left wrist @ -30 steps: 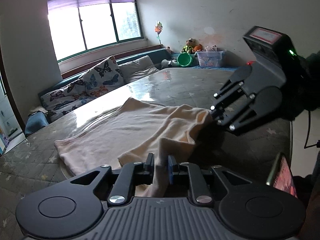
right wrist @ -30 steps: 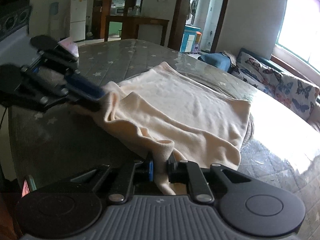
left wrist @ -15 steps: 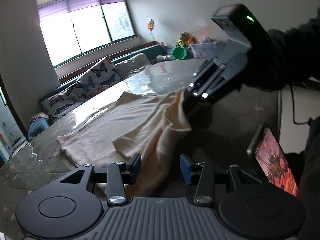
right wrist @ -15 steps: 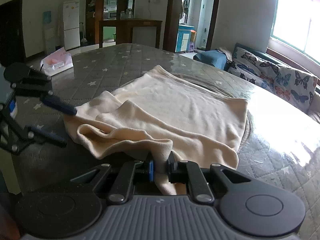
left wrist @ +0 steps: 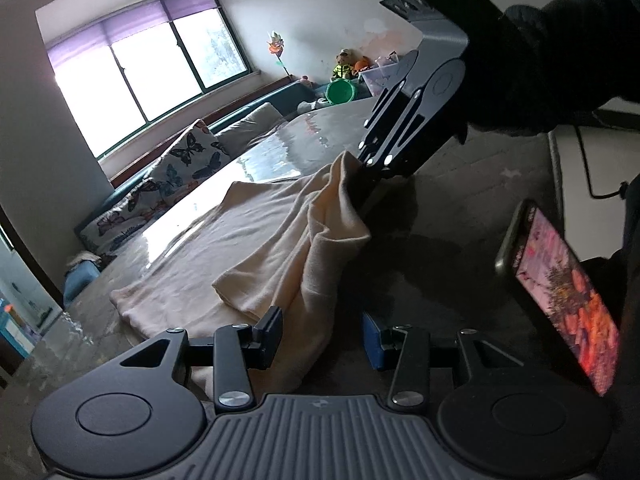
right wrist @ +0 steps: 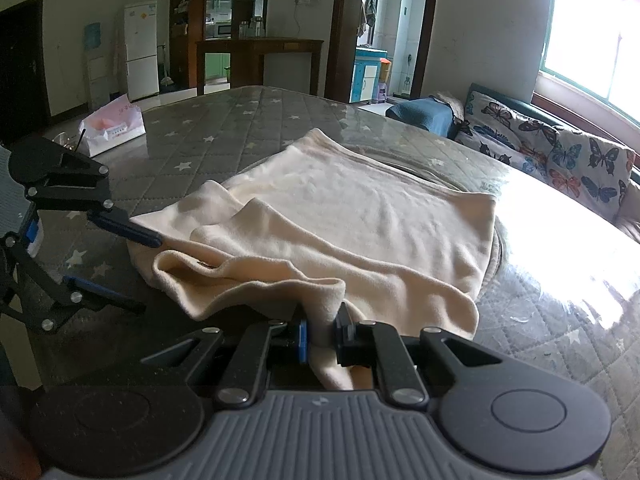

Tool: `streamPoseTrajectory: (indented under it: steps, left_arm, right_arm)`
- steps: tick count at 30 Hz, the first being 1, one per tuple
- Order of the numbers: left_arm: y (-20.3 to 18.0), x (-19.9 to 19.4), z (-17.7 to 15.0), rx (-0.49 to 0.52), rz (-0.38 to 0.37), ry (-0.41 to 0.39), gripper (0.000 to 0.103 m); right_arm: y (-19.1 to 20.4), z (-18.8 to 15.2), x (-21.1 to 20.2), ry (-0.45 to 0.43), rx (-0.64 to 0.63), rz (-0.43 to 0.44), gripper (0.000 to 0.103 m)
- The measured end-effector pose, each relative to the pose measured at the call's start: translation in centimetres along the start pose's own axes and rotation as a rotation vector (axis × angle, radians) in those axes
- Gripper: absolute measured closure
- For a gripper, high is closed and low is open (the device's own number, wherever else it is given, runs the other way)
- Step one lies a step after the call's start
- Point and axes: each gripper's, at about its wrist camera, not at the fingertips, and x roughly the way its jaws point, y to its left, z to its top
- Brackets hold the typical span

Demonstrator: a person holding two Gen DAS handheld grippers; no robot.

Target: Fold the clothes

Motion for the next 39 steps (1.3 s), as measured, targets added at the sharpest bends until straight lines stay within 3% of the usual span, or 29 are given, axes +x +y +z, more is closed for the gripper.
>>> streamPoseTrajectory:
  steps: [9,12,18,25,29,39]
  left_arm:
    - [0.6,1.3,0.1,-0.018,0.106,-0.009,0.060]
    - [0.8,1.3,-0.1,-0.035,0.110,-0.010,0.080]
    - [0.4,1.9,-0.1,-0.013,0.158,-0.015,0.077]
    - [-0.1,2.0,-0.2,0.018,0.102,-0.012,0.071]
    - [-0.2,2.2,-0.2,0.030,0.082,0.001,0.095]
    - [1.4,-0.3,0.2,-0.070,0.075,-0.031,0.098]
  right_arm:
    - [0.1,-0.1,0.0,-0.003,0.003,-0.003,0.092]
    - [0.2,-0.3,0.1,0.000,0.002,-0.001,0.092]
    - [0.7,-0.6,0.2,-0.001,-0.027,-0.017,0.090]
    - [0.8,-1.1,0.2,0.005,-0.034,-0.019,0.089]
    - [1.1,-1.3,0.2,0.000,-0.048,-0.032,0.091]
    - [2.5,-1.3,-1.7,-0.043,-0.077,-0.042,0.094]
